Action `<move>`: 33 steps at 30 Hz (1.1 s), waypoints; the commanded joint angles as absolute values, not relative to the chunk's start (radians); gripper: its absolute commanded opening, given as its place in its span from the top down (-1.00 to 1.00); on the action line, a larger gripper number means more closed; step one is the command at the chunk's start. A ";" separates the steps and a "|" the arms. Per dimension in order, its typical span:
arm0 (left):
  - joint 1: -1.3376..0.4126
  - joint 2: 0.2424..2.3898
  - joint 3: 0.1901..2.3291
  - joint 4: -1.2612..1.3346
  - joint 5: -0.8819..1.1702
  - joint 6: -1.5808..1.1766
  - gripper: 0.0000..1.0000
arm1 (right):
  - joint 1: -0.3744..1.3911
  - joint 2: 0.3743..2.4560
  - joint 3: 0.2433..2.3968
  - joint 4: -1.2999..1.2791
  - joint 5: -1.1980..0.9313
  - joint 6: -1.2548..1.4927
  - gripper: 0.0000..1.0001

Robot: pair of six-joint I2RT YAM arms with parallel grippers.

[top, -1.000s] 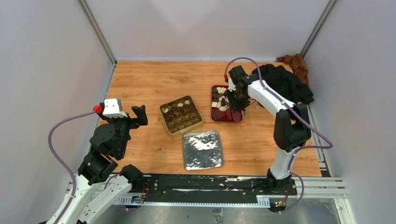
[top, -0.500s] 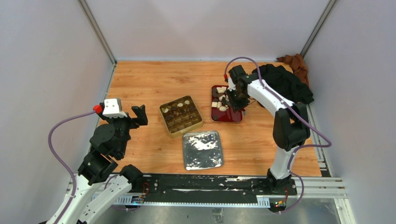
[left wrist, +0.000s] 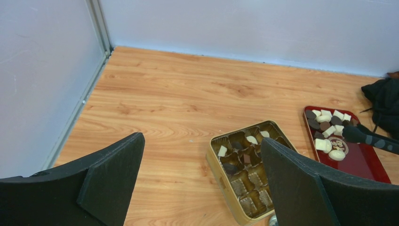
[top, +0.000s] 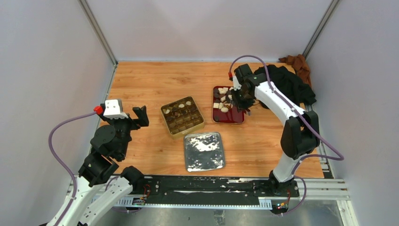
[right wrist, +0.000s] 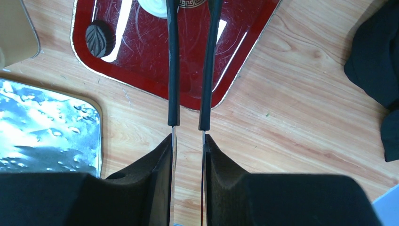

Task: Pack the chocolate
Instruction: Pick up the fake chocolate from the plate.

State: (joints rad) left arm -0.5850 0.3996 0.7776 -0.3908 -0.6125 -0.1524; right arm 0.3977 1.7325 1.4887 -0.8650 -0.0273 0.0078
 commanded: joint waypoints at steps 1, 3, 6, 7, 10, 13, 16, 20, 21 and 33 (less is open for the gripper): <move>-0.580 0.403 0.772 -0.369 -0.621 -0.147 -1.00 | 0.403 1.679 1.477 -0.910 -0.037 0.009 0.56; -0.580 0.403 0.772 -0.370 -0.620 -0.147 -1.00 | 0.413 1.667 1.481 -0.914 -0.037 0.012 0.56; -0.579 0.401 0.771 -0.370 -0.620 -0.149 -1.00 | 0.437 1.650 1.488 -0.919 -0.042 0.016 0.56; -0.580 0.402 0.770 -0.370 -0.620 -0.149 -1.00 | 0.447 1.646 1.492 -0.922 -0.043 0.017 0.56; -0.578 0.402 0.770 -0.370 -0.621 -0.149 -1.00 | 0.487 1.638 1.505 -0.932 -0.043 0.022 0.56; -0.577 0.401 0.770 -0.371 -0.621 -0.149 -1.00 | 0.525 1.639 1.526 -0.939 -0.041 0.029 0.56; -0.578 0.399 0.770 -0.370 -0.621 -0.150 -1.00 | 0.569 1.648 1.547 -0.946 -0.039 0.034 0.56; -0.578 0.400 0.770 -0.370 -0.619 -0.150 -1.00 | 0.619 1.666 1.583 -0.959 -0.033 0.041 0.56; -0.578 0.400 0.770 -0.370 -0.617 -0.150 -1.00 | 0.635 1.672 1.592 -0.962 -0.030 0.041 0.56; -0.577 0.403 0.769 -0.369 -0.616 -0.150 -1.00 | 0.751 1.747 1.667 -0.977 -0.053 0.043 0.56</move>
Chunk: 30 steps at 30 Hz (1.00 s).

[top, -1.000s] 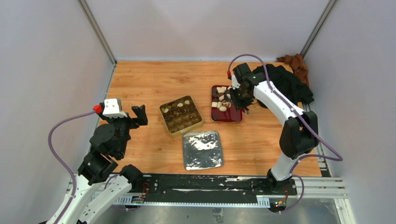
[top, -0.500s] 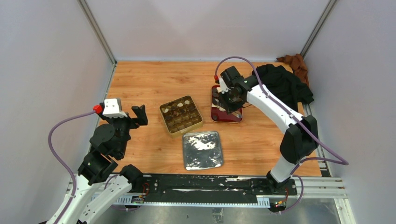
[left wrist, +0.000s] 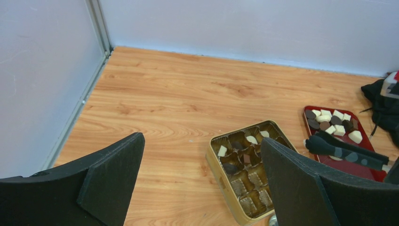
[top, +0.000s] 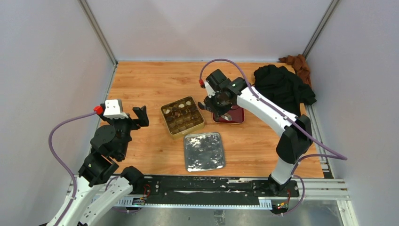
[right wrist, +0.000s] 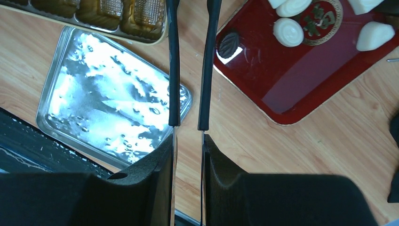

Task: Pack the chocolate
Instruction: Pick up the fake chocolate from the plate, then place the fake chocolate in the packing box.

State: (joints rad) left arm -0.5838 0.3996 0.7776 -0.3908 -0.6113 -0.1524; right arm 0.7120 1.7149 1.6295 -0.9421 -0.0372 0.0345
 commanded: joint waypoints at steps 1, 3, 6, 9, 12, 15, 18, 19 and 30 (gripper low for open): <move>-0.577 0.403 0.769 -0.369 -0.615 -0.150 -1.00 | 0.758 1.753 1.674 -0.978 -0.056 0.043 0.56; -0.578 0.403 0.769 -0.370 -0.615 -0.150 -1.00 | 0.771 1.767 1.683 -0.982 -0.063 0.039 0.56; -0.577 0.404 0.769 -0.369 -0.613 -0.150 -1.00 | 0.786 1.785 1.691 -0.987 -0.069 0.034 0.56; -0.578 0.403 0.769 -0.368 -0.611 -0.150 -1.00 | 0.798 1.799 1.697 -0.992 -0.073 0.029 0.56; -0.578 0.403 0.769 -0.369 -0.611 -0.150 -1.00 | 0.806 1.814 1.706 -1.000 -0.073 0.024 0.55; -0.578 0.403 0.769 -0.369 -0.611 -0.150 -1.00 | 0.810 1.824 1.709 -1.002 -0.066 0.023 0.53; -0.578 0.403 0.769 -0.370 -0.613 -0.150 -1.00 | 0.812 1.833 1.715 -1.003 -0.067 0.022 0.51; -0.578 0.403 0.769 -0.371 -0.613 -0.150 -1.00 | 0.813 1.836 1.717 -1.004 -0.067 0.022 0.49; -0.577 0.401 0.769 -0.370 -0.613 -0.149 -1.00 | 0.815 1.843 1.721 -1.018 -0.051 0.018 0.28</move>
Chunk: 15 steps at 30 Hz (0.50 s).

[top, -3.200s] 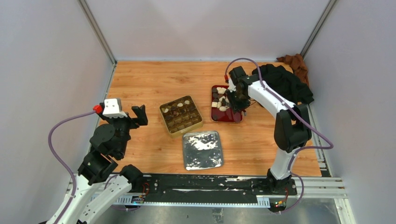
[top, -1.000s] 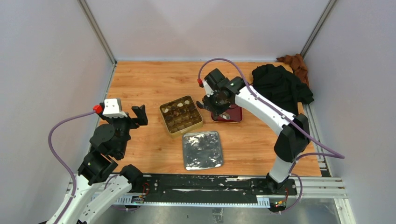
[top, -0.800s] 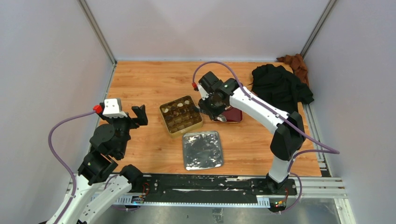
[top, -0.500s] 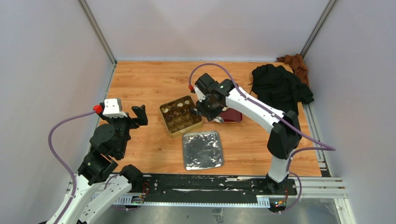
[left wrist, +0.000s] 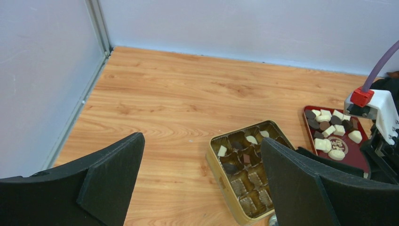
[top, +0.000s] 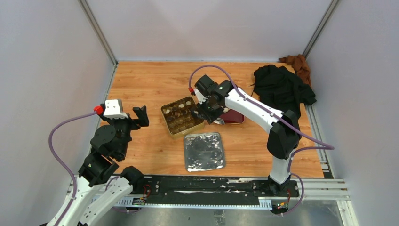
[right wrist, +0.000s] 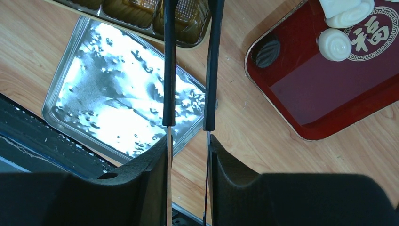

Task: Pack the chocolate
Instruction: Place the fake chocolate in the packing box.

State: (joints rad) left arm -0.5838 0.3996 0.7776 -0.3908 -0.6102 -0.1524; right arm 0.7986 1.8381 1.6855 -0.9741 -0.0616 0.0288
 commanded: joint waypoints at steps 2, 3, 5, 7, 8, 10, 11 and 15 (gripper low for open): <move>-0.578 0.402 0.769 -0.370 -0.613 -0.149 -1.00 | 0.815 1.840 1.724 -1.019 -0.049 0.018 0.25; -0.578 0.402 0.769 -0.370 -0.614 -0.149 -1.00 | 0.816 1.839 1.726 -1.020 -0.048 0.018 0.25; -0.578 0.401 0.769 -0.370 -0.614 -0.149 -1.00 | 0.816 1.835 1.726 -1.021 -0.043 0.018 0.23; -0.578 0.403 0.769 -0.370 -0.614 -0.149 -1.00 | 0.816 1.833 1.727 -1.022 -0.043 0.017 0.21; -0.578 0.401 0.769 -0.370 -0.615 -0.149 -1.00 | 0.815 1.834 1.725 -1.022 -0.042 0.016 0.19; -0.577 0.400 0.769 -0.369 -0.614 -0.149 -1.00 | 0.816 1.836 1.726 -1.024 -0.041 0.016 0.18; -0.578 0.400 0.769 -0.370 -0.614 -0.149 -1.00 | 0.816 1.836 1.725 -1.025 -0.043 0.016 0.18; -0.578 0.400 0.769 -0.370 -0.615 -0.149 -1.00 | 0.816 1.825 1.728 -1.025 -0.034 0.018 0.19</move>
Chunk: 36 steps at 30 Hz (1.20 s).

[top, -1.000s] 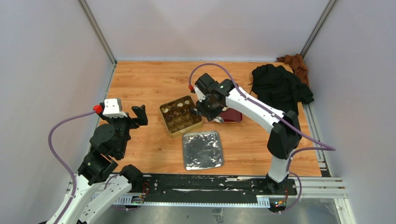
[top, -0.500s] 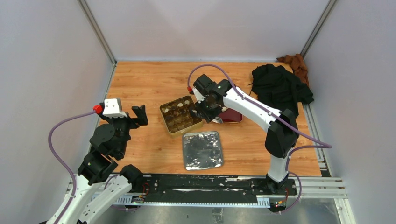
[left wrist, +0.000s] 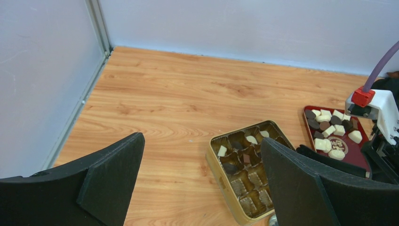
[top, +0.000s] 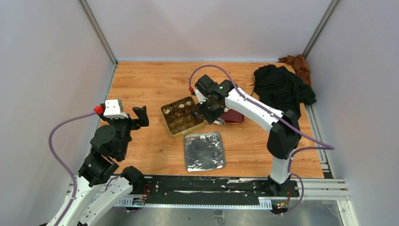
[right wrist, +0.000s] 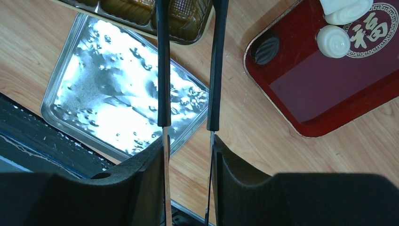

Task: Pack the chocolate
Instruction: Place the fake chocolate in the packing box, then pick up the fake chocolate from the plate.

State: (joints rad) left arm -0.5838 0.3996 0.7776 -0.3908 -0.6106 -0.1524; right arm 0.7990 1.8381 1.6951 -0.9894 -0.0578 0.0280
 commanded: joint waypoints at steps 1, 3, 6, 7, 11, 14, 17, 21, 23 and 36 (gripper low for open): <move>-0.577 0.400 0.769 -0.370 -0.614 -0.149 -1.00 | 0.816 1.819 1.728 -1.025 -0.028 0.018 0.19; -0.576 0.400 0.769 -0.371 -0.615 -0.149 -1.00 | 0.816 1.807 1.725 -1.026 -0.016 0.017 0.21; -0.578 0.400 0.769 -0.371 -0.614 -0.149 -1.00 | 0.815 1.785 1.718 -1.030 -0.001 0.015 0.25; -0.577 0.400 0.769 -0.371 -0.615 -0.149 -1.00 | 0.815 1.777 1.714 -1.029 -0.001 0.015 0.27; -0.578 0.400 0.769 -0.372 -0.615 -0.149 -1.00 | 0.808 1.741 1.696 -1.040 0.058 0.015 0.30; -0.577 0.400 0.769 -0.372 -0.615 -0.150 -1.00 | 0.792 1.704 1.672 -1.042 0.076 0.018 0.30; -0.577 0.400 0.769 -0.371 -0.615 -0.150 -1.00 | 0.767 1.671 1.639 -1.045 0.089 0.020 0.30; -0.577 0.400 0.769 -0.371 -0.614 -0.150 -1.00 | 0.726 1.634 1.583 -1.045 0.095 0.020 0.30; -0.577 0.400 0.769 -0.372 -0.614 -0.150 -1.00 | 0.706 1.621 1.560 -1.045 0.096 0.019 0.30; -0.578 0.408 0.769 -0.370 -0.607 -0.150 -1.00 | 0.579 1.609 1.442 -0.987 0.062 0.004 0.30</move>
State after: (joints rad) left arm -0.5827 0.4000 0.7776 -0.3908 -0.6098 -0.1524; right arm 0.6140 1.6310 1.4723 -1.0008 0.0750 0.0223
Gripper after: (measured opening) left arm 0.999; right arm 0.355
